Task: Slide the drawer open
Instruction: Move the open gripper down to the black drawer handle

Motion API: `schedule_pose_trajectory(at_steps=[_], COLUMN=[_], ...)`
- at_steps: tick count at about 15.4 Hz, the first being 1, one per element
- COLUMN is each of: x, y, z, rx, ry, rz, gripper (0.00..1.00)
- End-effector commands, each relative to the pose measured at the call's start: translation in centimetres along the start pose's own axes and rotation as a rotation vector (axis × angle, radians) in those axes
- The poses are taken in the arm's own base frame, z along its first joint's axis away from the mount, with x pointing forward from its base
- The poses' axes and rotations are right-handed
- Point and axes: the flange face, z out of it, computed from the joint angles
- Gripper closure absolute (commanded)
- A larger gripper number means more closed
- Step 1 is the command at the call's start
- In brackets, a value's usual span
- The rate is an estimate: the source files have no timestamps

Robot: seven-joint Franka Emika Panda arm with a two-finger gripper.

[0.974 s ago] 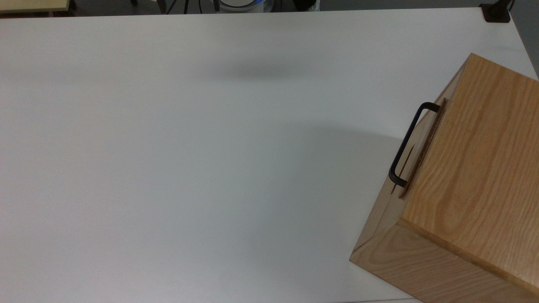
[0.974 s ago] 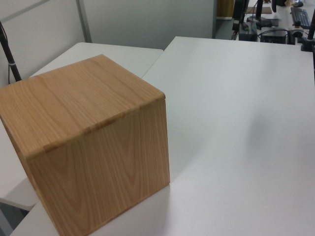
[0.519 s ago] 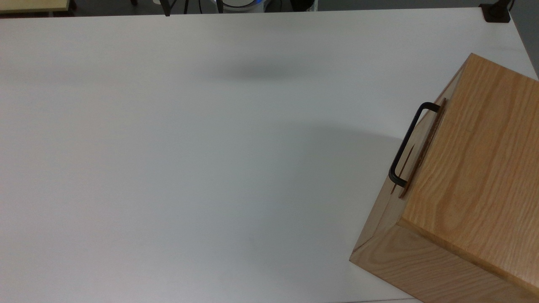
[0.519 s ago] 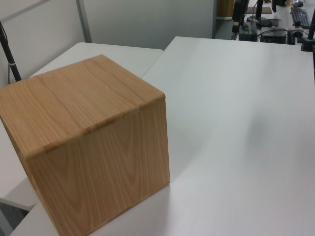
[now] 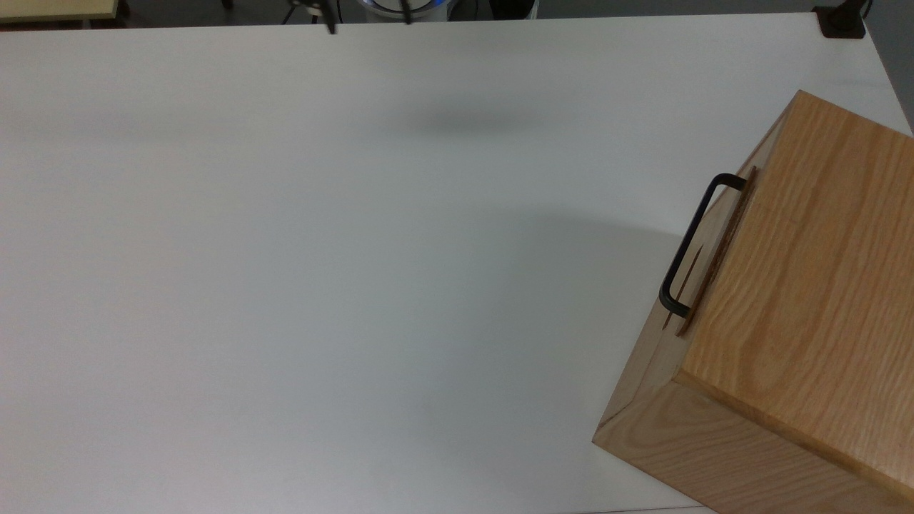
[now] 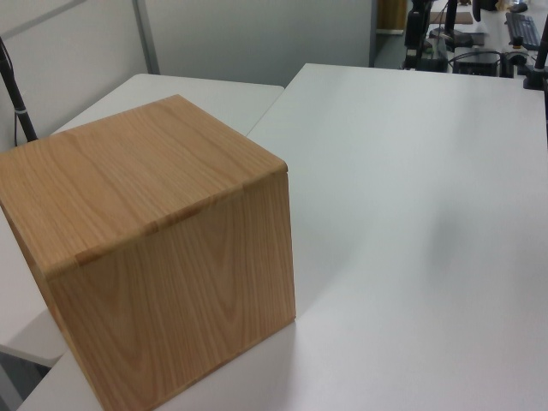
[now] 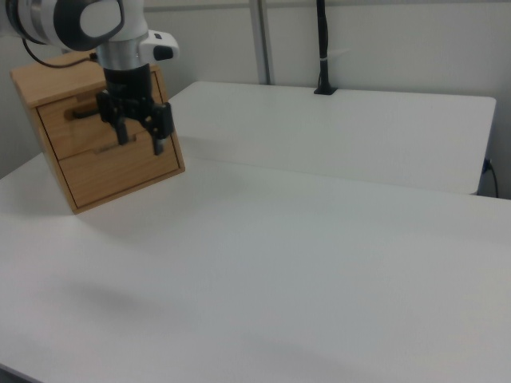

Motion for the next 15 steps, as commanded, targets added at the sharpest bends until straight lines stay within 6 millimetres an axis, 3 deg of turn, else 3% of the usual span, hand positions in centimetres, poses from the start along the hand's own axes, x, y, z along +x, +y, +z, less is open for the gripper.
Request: schedule_pose_trajectory(at_steps=[1,4,8,12,14,15], x=[1.4,4.5,10.1,12.6,14.1,14.6], y=[-2.6,-5.2,-10.8,-16.6,-18.1,-18.4], z=[0.2,0.9,5.7,9.3,10.0,10.2], rx=[0.166,0.388,0.528,0.57,0.586,0.594], ry=[0.075,0.145,0.193,0.208,0.205,0.205], rz=[0.21,0.365,0.588,0.574,0.568,0.581], gripper=[0.14,0.11,0.11,0.31,0.44,0.45])
